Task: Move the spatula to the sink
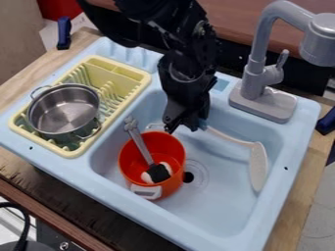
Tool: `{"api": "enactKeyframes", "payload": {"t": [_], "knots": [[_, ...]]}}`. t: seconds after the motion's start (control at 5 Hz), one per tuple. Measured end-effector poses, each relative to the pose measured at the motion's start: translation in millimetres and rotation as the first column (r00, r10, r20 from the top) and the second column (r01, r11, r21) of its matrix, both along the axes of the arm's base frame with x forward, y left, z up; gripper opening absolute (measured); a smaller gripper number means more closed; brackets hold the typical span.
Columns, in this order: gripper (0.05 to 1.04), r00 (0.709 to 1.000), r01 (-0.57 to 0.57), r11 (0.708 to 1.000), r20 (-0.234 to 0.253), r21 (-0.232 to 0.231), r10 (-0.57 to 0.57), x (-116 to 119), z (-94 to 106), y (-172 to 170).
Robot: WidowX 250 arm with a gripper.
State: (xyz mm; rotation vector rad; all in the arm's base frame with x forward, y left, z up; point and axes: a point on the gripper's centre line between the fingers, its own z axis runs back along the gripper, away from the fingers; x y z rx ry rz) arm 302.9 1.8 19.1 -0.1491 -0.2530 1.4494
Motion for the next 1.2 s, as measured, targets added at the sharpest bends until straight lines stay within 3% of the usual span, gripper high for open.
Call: {"api": "enactKeyframes", "payload": {"t": [0.2,0.6,0.8,1.0,1.2], "knots": [[0.281,1.0,0.007,1.0,-0.026,-0.025,-0.008,-1.5,-7.7,1.1],[0.809,0.99,0.113,0.991,-0.072,-0.068,-0.118,1.1,-6.4,7.6],[0.971,0.983,0.16,0.985,-0.081,-0.072,-0.165,-0.9,-6.6,10.8],[0.972,0.972,0.225,0.974,-0.065,-0.02,-0.226,-0.2,-0.2,13.3],[0.974,0.947,0.312,0.949,0.064,0.05,-0.315,9.0,22.7,9.8]]}}
